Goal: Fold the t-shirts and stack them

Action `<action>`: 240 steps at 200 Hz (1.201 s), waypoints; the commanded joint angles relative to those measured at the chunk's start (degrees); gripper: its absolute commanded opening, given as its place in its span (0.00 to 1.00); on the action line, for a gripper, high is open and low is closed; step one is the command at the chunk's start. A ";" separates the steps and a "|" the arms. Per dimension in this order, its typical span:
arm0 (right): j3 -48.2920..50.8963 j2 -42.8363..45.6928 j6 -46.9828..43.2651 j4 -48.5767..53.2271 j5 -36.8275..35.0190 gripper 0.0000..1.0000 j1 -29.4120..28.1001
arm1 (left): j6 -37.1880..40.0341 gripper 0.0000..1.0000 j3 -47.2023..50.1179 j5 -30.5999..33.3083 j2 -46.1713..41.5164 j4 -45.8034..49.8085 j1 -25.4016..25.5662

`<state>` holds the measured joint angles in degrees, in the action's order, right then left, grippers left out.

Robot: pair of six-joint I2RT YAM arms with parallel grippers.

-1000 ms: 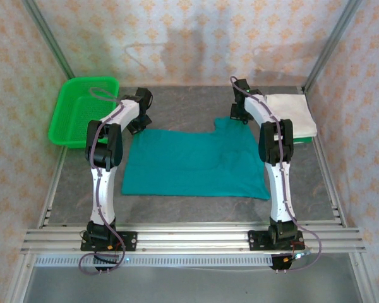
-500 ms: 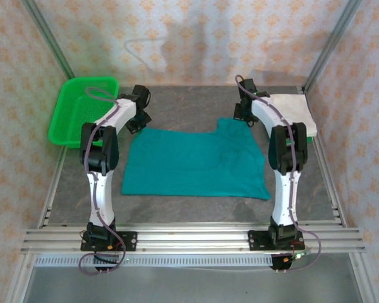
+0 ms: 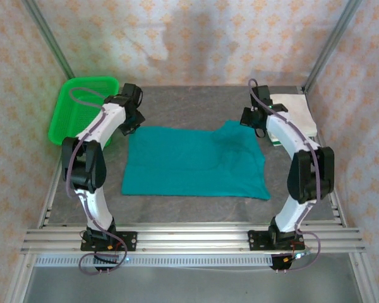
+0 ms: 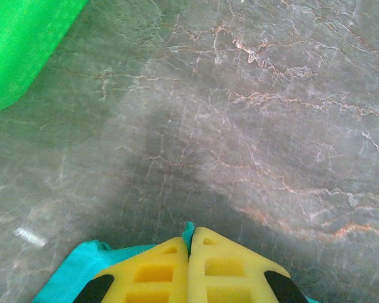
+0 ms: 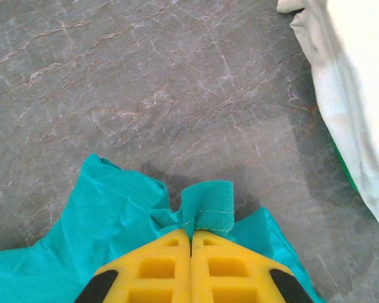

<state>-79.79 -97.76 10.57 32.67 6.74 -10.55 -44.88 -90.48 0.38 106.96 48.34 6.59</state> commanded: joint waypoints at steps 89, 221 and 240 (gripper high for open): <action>14.35 22.34 4.25 5.12 -0.26 0.00 -4.93 | 0.48 0.00 11.96 0.76 -12.54 0.94 -0.01; 23.15 38.51 10.97 14.79 1.69 0.00 -6.33 | 1.09 0.00 20.60 -1.02 -20.60 2.11 -0.08; 24.45 39.96 12.16 15.70 2.11 0.00 -6.40 | 1.11 0.00 21.66 -1.09 -21.30 2.26 0.00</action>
<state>-56.97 -60.01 20.10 45.41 8.45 -16.47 -44.47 -70.30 -0.93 87.83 48.69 6.63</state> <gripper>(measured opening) 0.043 0.037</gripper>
